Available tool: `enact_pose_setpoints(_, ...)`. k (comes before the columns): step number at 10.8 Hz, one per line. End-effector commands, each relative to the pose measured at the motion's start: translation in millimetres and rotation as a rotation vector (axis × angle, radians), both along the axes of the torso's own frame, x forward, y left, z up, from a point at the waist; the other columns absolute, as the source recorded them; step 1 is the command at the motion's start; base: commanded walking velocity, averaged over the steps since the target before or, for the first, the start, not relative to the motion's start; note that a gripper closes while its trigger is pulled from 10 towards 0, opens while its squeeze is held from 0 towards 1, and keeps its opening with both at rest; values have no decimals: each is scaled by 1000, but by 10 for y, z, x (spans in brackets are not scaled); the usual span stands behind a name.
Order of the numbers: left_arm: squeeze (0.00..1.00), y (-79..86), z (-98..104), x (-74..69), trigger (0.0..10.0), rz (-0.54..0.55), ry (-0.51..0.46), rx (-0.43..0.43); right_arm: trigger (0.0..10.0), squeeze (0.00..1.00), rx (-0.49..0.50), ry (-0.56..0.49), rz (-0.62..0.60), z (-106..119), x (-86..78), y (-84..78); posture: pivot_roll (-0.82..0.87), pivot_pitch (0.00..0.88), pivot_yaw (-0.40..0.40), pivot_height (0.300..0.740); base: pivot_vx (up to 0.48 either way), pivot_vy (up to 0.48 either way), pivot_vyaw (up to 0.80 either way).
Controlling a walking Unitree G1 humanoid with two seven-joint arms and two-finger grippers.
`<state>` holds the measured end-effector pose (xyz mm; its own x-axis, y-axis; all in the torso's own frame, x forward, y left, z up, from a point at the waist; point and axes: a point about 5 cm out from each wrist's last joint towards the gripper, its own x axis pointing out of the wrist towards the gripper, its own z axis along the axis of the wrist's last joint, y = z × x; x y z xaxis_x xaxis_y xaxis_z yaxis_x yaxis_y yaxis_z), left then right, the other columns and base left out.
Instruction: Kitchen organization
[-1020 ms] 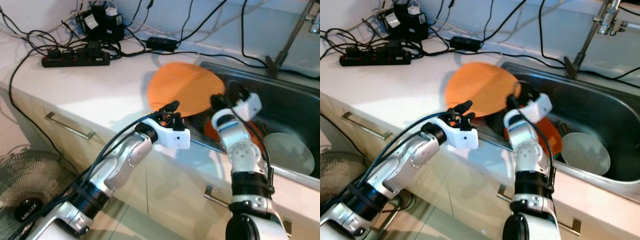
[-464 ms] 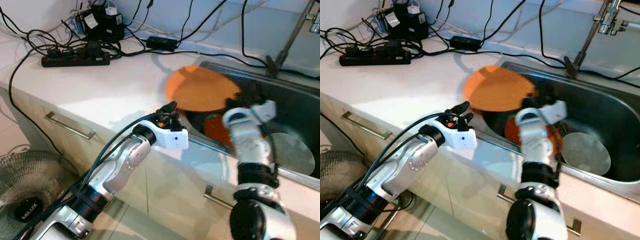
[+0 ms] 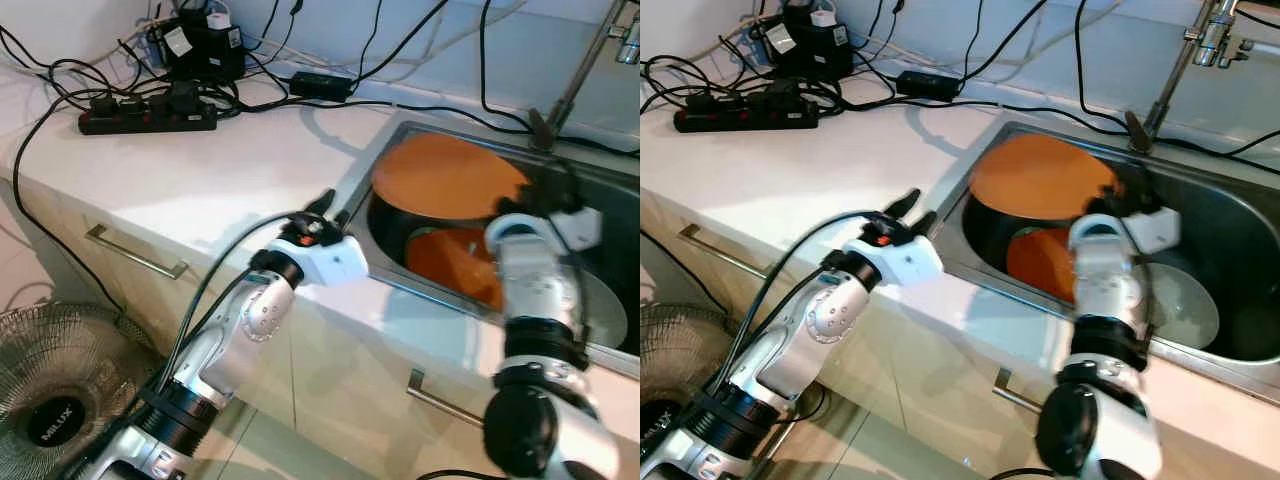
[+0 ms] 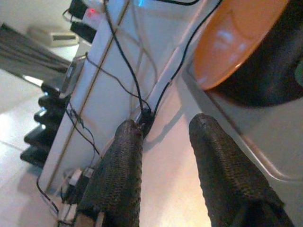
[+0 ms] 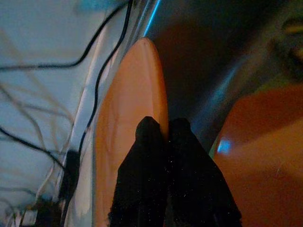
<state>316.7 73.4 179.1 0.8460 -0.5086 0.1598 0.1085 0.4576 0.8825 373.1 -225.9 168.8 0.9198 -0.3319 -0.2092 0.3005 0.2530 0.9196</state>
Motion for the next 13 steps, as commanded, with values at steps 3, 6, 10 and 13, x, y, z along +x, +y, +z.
enact_pose_setpoints(3, 0, 55, 11, -8, 10000, 17, 1, -79, 0, 0, 25, -47, -77, 110, -10, -170, 137, 69, -13, 740, 0, 0, 0)
enact_pose_setpoints(6, 0, 74, 2, -13, 10000, 18, 7, -120, 0, 0, -74, -87, -155, 219, -68, -389, 133, 72, -11, 740, 0, 0, 0)
enact_pose_setpoints(10, 0, 126, -3, -7, 10000, 32, 8, -138, 10000, 0, -285, 7, -209, 75, -161, -637, 135, 75, -9, 740, 0, 0, 0)
enact_pose_setpoints(13, 0, 209, 23, 17, 10000, 60, 6, -196, 10000, 0, -519, 100, -161, -89, -181, -639, 139, 76, -9, 740, 0, 0, 0)
